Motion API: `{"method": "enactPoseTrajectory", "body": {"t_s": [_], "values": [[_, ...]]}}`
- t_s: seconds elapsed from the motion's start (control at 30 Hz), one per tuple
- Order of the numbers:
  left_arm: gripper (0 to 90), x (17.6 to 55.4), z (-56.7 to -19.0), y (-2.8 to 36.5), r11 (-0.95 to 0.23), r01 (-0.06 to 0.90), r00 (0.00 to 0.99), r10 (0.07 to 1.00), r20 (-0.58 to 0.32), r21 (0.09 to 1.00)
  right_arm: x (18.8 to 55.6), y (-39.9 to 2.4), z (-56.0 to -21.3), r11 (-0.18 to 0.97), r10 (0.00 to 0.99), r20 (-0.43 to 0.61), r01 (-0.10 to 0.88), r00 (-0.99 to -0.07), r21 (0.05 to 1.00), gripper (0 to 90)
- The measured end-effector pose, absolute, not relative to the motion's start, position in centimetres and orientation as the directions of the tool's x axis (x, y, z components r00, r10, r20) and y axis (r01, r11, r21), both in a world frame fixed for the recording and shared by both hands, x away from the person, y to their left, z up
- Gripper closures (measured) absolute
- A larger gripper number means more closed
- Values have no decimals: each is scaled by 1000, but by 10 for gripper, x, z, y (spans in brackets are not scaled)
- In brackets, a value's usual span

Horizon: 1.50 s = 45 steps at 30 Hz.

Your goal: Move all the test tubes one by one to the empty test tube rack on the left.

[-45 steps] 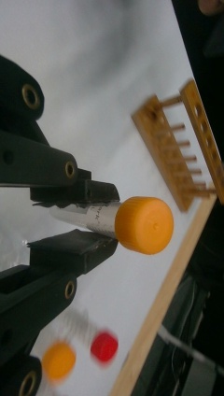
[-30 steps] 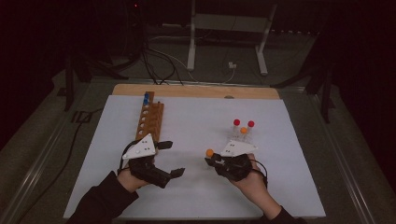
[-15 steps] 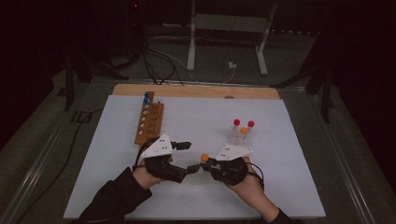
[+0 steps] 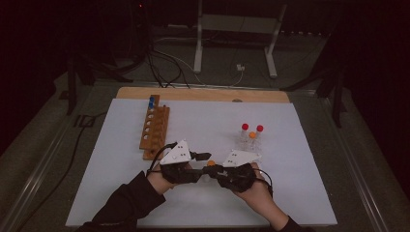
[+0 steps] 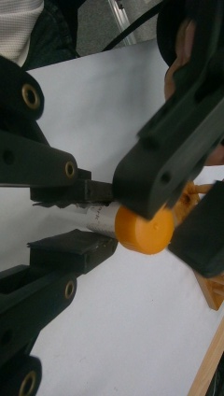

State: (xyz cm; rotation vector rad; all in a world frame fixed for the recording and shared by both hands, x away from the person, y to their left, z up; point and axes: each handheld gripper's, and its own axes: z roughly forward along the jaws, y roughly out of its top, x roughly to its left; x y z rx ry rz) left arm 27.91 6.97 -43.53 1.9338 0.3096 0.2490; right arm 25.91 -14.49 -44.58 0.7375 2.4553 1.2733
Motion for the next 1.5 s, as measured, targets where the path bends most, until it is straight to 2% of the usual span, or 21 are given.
{"method": "enactPoseTrajectory", "body": {"t_s": [0.23, 0.63, 1.07, 1.27, 1.43, 1.5], "values": [[703, 280, -438, 66, -380, 83, 945, 323, 48, 921, 259, -146, -445, 478, 560, -9, 315, -828, 820, 748], [721, 282, -434, 66, -382, 74, 944, 323, 58, 921, 260, -148, -444, 459, 563, -1, 312, -827, 832, 735], [721, 292, -413, 85, -366, 80, 922, 380, 70, 927, 261, -168, -434, 382, 602, 13, 302, -798, 873, 425], [721, 298, -402, 99, -353, 83, 903, 422, 79, 932, 260, -172, -431, 351, 614, 17, 292, -789, 890, 223], [721, 304, -390, 114, -346, 83, 880, 466, 94, 935, 260, -173, -429, 327, 623, 36, 302, -782, 896, 115], [721, 307, -385, 121, -337, 86, 869, 485, 95, 938, 261, -174, -429, 320, 620, 42, 302, -784, 898, 45]]}}
